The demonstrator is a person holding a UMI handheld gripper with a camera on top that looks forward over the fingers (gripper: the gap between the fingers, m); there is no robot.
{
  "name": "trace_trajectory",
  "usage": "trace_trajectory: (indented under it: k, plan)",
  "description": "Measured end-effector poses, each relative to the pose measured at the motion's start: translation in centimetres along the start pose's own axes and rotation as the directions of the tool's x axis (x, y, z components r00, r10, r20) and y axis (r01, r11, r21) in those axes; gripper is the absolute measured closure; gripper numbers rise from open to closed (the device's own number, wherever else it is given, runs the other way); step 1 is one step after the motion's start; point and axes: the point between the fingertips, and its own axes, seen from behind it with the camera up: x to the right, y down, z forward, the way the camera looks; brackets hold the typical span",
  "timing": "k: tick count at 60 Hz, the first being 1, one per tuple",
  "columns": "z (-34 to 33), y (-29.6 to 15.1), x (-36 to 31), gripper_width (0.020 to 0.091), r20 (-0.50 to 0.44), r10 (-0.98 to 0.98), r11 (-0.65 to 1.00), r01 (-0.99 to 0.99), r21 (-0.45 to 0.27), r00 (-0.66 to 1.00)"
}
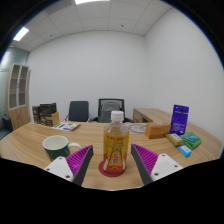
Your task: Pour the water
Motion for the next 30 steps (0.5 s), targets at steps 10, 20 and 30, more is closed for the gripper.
trace_trajectory:
  k: [10,20,30]
  plan:
    - [-9.6,-1.2,-4.1,0.0263,0.086,0.017,1.0,-0.018,0.02,0.996]
    - [-17.5,-2.1,-8.8,0.0265,0.193,0.083,0.995,-0.091,0.033,0.978]
    - [-21.9,-3.3,-10.0,0.0263,0.182,0.07,0.994,-0.084,0.071,0.981]
